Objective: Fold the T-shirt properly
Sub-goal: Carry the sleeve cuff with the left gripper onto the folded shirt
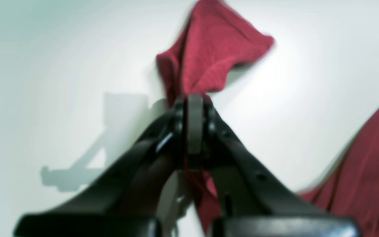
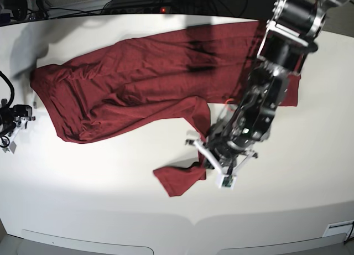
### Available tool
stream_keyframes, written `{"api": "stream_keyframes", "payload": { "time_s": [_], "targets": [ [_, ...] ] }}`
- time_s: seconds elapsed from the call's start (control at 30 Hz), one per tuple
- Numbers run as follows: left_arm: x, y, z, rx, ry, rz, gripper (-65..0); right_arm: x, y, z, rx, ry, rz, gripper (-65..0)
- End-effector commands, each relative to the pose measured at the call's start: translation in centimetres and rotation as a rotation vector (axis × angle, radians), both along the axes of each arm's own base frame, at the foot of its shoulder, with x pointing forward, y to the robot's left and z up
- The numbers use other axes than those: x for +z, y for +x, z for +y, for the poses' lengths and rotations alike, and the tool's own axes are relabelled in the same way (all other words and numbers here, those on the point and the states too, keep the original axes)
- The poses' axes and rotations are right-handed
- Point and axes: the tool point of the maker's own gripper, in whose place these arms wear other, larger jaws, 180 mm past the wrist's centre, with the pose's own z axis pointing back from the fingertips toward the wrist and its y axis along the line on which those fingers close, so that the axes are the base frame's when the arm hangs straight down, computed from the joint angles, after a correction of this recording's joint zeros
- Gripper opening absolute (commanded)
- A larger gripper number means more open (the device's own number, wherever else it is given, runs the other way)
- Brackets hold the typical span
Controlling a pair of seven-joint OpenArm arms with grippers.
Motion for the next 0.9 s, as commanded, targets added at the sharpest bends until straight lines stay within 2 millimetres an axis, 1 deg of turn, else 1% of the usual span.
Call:
{"api": "stream_keyframes", "payload": {
  "time_s": [0.0,0.07,0.13,0.33,0.43,0.53,0.67,0.77,0.87],
  "targets": [
    [2.1,0.2,-0.4,-0.008,-0.029,-0.065,-65.0,1.8,1.0,-1.1,-0.013,-0.015,-0.045,-39.8],
    [1.8,-1.9,0.5,0.006,-0.030,-0.075,-65.0,1.8,1.1,-1.2,-0.014,-0.015,-0.045,-39.8],
    [2.0,-3.6,1.5,0.039,-0.037,-0.101,-65.0,1.8,1.1,-1.1,-0.014,-0.015,-0.045,-39.8],
    [3.8,-7.6,5.5,0.128,0.031,-0.162,-65.0,1.9,1.2,-1.2,-0.013,-0.015,-0.053,-39.8],
    [4.8,-9.7,7.5,0.177,0.041,-0.157,-65.0,1.9,1.2,-1.1,-0.012,-0.014,-0.054,-39.8],
    [5.2,-12.0,9.2,0.223,0.041,-0.137,-65.0,1.9,1.4,-1.1,-0.011,-0.014,-0.061,-39.8],
    [5.0,-14.8,11.3,0.276,0.061,-0.107,-65.0,1.9,1.4,-1.1,-0.010,-0.014,-0.062,-39.8],
    [4.0,-16.5,12.7,0.298,0.125,-0.079,-65.0,1.9,1.4,-1.1,-0.010,-0.014,-0.064,-39.8],
    [3.3,-17.9,13.3,0.305,0.152,-0.062,-65.0,1.9,1.4,-1.1,-0.010,-0.014,-0.065,-39.8]
  ]
}}
